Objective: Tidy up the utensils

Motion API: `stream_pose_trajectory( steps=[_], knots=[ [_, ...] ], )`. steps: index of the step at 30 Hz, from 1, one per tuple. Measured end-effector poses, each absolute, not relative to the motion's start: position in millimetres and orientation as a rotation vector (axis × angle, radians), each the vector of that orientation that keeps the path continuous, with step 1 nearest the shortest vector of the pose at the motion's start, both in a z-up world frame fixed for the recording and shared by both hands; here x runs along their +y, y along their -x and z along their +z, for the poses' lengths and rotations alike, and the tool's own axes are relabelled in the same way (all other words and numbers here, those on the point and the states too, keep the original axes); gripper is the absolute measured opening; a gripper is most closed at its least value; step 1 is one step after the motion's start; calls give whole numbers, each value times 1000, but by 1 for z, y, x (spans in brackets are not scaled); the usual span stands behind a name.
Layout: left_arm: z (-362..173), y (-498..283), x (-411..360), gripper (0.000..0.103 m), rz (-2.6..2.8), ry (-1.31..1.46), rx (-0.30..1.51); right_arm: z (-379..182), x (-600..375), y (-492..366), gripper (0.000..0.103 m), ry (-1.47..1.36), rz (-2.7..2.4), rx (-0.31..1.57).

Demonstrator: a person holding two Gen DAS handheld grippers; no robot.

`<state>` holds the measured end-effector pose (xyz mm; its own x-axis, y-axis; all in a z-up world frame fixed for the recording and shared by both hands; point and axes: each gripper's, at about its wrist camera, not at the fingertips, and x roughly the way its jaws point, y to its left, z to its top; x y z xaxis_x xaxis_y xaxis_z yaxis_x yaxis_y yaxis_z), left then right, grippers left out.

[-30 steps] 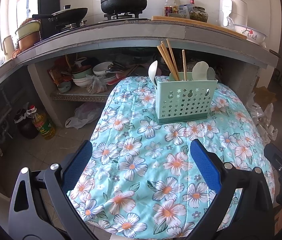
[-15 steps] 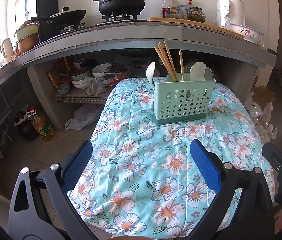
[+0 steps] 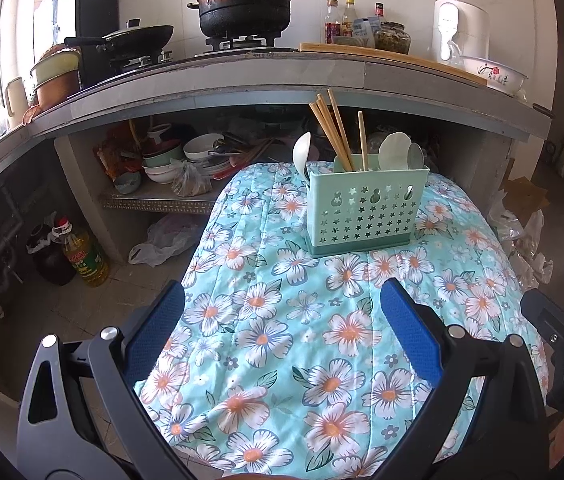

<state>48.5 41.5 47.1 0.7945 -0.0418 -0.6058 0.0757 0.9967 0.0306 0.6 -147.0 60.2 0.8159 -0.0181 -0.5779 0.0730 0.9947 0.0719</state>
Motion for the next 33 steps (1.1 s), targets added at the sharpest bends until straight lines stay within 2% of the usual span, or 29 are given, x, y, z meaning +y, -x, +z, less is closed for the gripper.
stream_pose_trajectory(
  steps=[33],
  knots=[
    [29, -56, 70, 95, 19, -73, 693, 63, -160, -1, 97, -107, -100, 612]
  ],
)
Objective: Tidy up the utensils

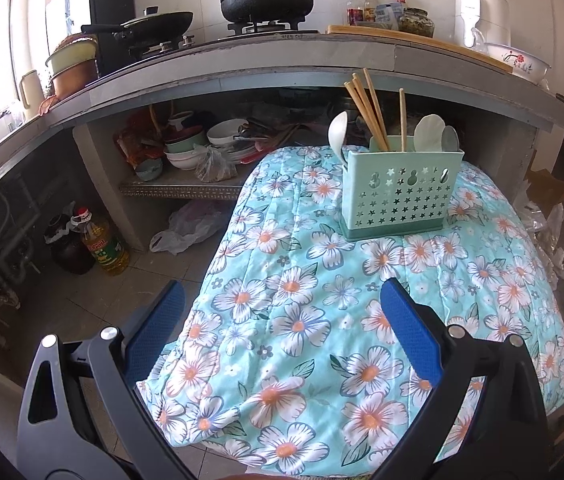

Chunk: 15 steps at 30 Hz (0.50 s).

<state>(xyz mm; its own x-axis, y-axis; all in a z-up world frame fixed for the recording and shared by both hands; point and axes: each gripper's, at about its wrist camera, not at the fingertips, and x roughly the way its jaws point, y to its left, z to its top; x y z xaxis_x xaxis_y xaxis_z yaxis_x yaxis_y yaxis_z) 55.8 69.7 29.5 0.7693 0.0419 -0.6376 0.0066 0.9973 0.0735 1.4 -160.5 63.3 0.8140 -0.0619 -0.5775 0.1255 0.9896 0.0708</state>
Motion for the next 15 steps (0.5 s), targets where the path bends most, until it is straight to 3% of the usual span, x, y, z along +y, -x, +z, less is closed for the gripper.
stream_pose_trajectory(
  steps=[15],
  knots=[
    [29, -56, 101, 95, 86, -52, 697, 64, -167, -1, 97, -111, -134, 605]
  ],
)
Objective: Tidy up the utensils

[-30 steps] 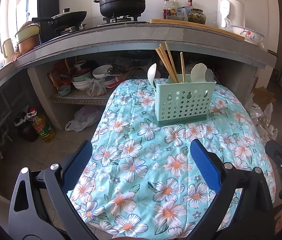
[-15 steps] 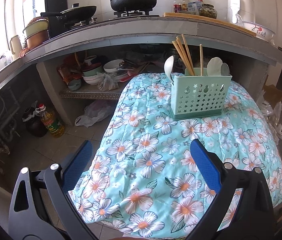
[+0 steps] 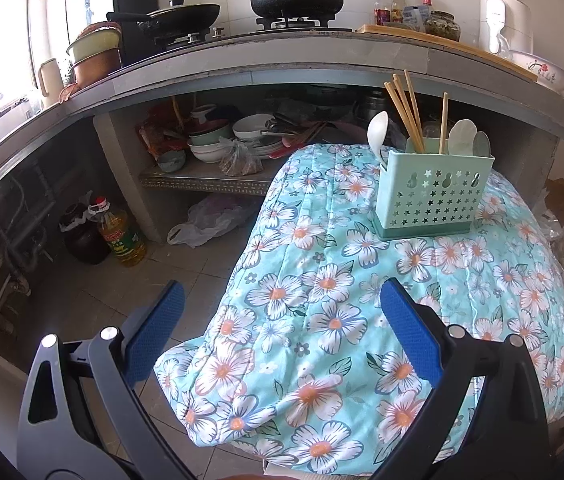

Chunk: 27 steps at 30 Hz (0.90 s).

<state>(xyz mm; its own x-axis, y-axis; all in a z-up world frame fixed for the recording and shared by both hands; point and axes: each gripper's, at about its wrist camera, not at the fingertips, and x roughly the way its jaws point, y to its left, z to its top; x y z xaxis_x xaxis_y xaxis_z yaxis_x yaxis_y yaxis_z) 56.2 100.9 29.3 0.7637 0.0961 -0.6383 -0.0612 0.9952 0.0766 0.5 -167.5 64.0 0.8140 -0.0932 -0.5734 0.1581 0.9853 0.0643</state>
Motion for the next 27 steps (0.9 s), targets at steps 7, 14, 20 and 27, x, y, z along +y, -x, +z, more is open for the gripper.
stream_pose_trajectory(
  steps=[7, 14, 20, 27],
  knots=[
    [32, -55, 103, 95, 81, -44, 689, 66, -174, 2, 97, -104, -166, 592],
    [32, -54, 99, 95, 68, -44, 690, 67, -186, 7, 97, -111, -197, 582],
    [33, -54, 97, 95, 63, -46, 692, 67, -191, 9, 97, -117, -205, 579],
    [33, -53, 96, 95, 60, -46, 693, 67, -192, 10, 97, -113, -200, 581]
  ],
)
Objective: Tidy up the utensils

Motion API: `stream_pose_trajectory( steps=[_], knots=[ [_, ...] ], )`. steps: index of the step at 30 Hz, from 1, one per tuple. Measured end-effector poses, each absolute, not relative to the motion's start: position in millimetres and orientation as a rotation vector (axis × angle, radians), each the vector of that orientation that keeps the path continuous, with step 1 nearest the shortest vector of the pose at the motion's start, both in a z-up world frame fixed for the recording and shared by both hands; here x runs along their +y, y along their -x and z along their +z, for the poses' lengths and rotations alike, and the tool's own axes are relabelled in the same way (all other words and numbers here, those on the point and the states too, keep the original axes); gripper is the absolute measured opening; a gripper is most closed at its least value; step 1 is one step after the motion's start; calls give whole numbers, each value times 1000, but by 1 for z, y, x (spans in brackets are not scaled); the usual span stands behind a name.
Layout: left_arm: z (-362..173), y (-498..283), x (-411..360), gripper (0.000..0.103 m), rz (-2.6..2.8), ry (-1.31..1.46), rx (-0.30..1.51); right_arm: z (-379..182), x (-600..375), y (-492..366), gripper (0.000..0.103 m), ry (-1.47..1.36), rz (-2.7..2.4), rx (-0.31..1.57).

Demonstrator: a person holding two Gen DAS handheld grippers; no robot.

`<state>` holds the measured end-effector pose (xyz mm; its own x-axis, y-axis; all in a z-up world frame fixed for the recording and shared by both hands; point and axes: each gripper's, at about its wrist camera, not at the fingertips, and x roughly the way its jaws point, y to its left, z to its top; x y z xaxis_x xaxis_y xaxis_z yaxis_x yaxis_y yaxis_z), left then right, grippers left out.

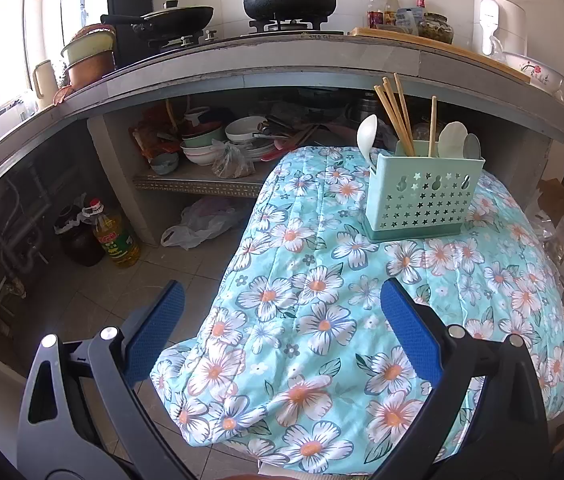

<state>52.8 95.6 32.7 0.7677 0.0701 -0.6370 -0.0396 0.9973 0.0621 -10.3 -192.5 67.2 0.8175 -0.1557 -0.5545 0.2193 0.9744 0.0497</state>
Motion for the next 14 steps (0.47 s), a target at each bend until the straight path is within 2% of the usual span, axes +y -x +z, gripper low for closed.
stream_pose_trajectory(
  steps=[14],
  knots=[
    [32, -54, 94, 95, 55, -46, 698, 67, -190, 10, 97, -112, -198, 581]
  ],
)
